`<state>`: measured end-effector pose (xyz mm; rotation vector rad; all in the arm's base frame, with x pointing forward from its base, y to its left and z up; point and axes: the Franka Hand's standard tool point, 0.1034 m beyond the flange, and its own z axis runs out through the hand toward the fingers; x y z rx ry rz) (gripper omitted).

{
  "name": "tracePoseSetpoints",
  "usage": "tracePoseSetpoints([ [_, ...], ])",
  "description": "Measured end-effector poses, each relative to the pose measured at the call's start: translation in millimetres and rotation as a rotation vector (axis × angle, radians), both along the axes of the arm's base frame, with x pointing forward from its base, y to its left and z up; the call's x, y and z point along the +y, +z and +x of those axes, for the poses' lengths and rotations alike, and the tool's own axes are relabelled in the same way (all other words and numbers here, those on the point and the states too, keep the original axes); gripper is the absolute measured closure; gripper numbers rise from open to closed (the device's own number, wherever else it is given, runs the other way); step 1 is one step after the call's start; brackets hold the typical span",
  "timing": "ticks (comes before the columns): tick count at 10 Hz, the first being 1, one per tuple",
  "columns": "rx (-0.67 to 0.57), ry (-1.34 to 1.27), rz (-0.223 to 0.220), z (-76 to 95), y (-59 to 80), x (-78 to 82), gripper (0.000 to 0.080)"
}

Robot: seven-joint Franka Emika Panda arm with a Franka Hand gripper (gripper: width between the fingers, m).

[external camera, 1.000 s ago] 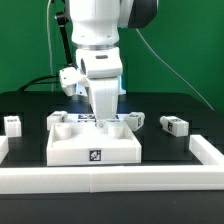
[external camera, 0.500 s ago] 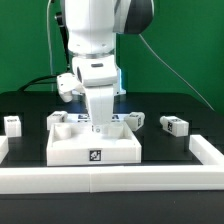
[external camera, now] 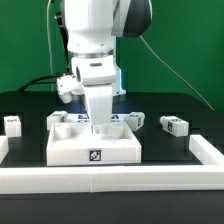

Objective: Assemble square table

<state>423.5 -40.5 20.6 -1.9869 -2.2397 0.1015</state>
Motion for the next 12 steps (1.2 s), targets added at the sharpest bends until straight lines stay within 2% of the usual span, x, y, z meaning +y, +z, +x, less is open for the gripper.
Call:
tracePoseSetpoints([
  [6,-0.091,-0.023,0.003,-1.9,-11.8,-4.3,0.0150],
  [7,-0.129,-0.031,0.002,-0.9,-12.8,-5.8,0.0273],
  [8,-0.131,-0.034,0.003,-2.3,-14.0,-6.4,0.0273],
  [10,-0.128,-0.036,0.003,-2.6,-14.2,-6.4,0.0548],
  [11,-0.127,-0.036,0.003,-3.0,-14.7,-6.3,0.0548],
  [12,-0.127,-0.036,0.003,-3.1,-15.0,-6.3,0.0733],
])
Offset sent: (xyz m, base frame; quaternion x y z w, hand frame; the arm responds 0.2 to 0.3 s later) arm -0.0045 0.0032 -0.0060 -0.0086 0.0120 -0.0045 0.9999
